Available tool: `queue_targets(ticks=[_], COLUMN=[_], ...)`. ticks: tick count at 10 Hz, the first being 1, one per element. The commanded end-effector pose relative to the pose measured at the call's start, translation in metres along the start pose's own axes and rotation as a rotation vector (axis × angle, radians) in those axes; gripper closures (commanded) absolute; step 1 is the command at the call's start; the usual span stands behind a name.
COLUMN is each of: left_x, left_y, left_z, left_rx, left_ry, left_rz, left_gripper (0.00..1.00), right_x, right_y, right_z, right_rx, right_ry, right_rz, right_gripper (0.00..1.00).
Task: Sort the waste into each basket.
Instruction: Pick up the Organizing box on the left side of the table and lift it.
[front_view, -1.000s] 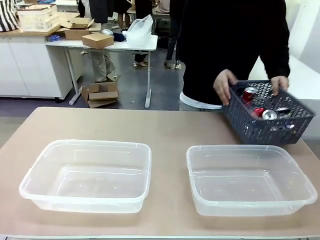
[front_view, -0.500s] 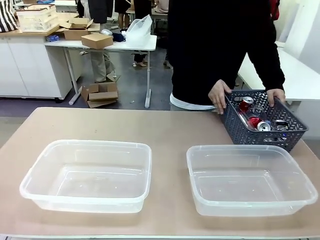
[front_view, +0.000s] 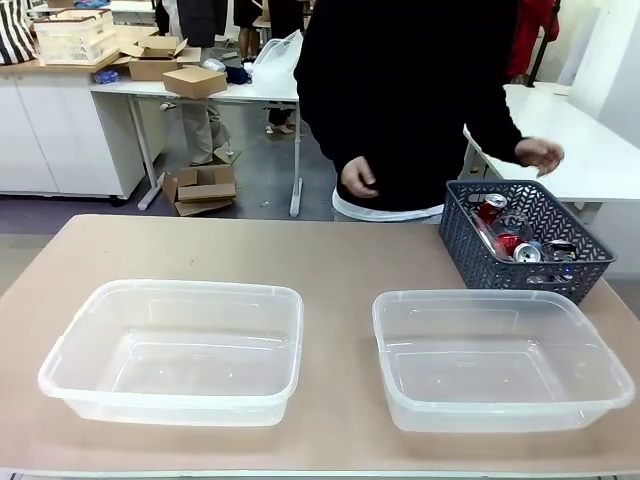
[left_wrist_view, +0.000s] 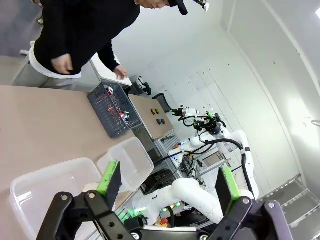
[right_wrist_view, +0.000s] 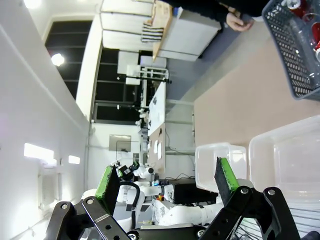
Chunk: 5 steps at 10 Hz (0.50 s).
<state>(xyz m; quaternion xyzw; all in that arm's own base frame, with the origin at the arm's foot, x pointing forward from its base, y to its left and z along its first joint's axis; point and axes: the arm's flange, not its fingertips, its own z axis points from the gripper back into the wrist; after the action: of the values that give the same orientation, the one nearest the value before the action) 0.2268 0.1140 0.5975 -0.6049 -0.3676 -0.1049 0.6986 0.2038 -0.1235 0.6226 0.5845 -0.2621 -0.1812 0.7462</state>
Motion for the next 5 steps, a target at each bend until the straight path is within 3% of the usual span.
queue_targets(ticks=[1,3,5], left_x=[0.004,0.0,-0.006], left_y=[0.0,0.0,-0.008], left_z=[-0.002,0.0,0.011], left_rx=[-0.023,-0.002,0.343], left_ry=[-0.008,-0.001,0.164], left_rz=[-0.03,0.0,-0.165], left_gripper=[0.0,0.0,0.0], right_x=[0.003,0.0,-0.008], right_y=[0.003,0.0,0.004], right_z=[-0.003,0.0,-0.104], right_rx=[0.023,0.0,-0.21], right_ry=[-0.002,0.0,0.146], right_rz=[0.024,0.0,0.108], right_gripper=[0.0,0.0,0.0])
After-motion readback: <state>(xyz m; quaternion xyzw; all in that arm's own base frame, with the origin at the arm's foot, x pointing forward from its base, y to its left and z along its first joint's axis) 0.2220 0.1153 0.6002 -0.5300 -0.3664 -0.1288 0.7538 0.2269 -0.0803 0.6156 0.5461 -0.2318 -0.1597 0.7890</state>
